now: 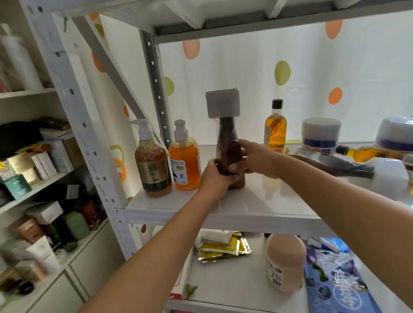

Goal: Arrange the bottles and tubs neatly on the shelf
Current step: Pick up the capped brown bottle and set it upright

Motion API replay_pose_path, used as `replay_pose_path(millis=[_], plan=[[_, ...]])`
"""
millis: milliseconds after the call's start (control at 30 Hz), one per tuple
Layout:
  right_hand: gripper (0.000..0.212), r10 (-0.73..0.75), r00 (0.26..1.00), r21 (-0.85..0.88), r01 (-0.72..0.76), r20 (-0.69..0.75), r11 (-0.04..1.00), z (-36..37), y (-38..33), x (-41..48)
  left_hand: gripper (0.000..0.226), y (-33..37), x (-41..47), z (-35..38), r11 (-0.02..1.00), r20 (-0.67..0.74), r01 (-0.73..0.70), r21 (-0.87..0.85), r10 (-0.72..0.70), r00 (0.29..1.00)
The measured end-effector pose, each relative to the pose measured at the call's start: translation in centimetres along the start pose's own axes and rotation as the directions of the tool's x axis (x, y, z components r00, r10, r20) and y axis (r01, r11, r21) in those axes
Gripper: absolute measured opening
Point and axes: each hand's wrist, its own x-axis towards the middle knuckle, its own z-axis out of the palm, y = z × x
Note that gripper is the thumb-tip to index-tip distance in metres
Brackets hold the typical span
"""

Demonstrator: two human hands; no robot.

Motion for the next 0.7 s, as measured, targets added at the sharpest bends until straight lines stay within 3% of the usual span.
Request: replay_pose_path(millis=[200, 700], plan=[[0.07, -0.003, 1.0, 0.077, 0.003, 0.002, 0.997, 0.24, 0.0, -0.15, 0.062, 0.31, -0.26, 0.06, 1.0, -0.012, 0.014, 0.02, -0.013, 1.0], [0.072, 0.0, 1.0, 0.074, 0.002, -0.027, 0.997, 0.43, 0.16, -0.04, 0.062, 0.72, -0.77, 0.38, 0.999, -0.008, 0.033, 0.028, -0.033, 0.999]])
